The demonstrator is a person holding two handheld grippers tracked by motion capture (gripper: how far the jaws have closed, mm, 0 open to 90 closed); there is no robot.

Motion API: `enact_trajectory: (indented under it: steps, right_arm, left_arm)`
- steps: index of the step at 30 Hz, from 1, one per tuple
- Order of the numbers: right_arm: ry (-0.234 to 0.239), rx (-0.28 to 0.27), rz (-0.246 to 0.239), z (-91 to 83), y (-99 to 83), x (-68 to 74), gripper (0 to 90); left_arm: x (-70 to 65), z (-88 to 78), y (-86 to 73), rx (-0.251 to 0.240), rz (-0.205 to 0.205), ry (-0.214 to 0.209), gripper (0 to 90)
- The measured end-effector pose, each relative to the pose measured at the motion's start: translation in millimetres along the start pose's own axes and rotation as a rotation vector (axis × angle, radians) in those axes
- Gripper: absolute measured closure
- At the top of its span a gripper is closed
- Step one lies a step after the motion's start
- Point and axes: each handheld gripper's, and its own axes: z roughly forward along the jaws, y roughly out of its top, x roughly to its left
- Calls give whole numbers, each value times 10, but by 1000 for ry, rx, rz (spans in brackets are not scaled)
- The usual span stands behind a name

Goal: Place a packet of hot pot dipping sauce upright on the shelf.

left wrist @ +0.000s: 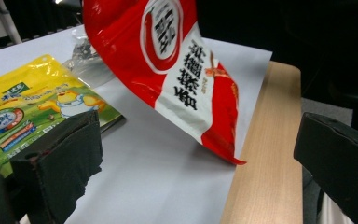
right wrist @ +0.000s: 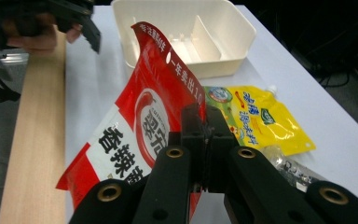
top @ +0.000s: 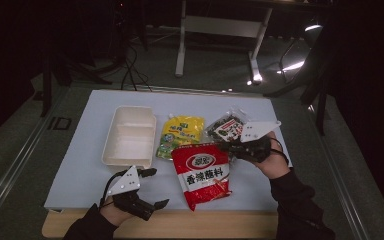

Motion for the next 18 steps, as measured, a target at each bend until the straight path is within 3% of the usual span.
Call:
enact_trajectory:
  steps: [6, 11, 14, 18]
  right_arm:
    - [23, -15, -26, -82, 91, 137, 896]
    - [32, -26, -37, -127, 117, 192, 896]
    - [30, -26, -48, -144, 129, 221, 896]
    - [24, -26, -52, -183, 143, 245, 896]
  left_arm:
    - [17, 24, 65, -17, -13, 9, 22]
    - [43, 72, 124, -3, -7, 27, 40]
    - [84, 114, 156, 8, -25, 34, 57]
    - [114, 202, 239, 10, -14, 37, 142]
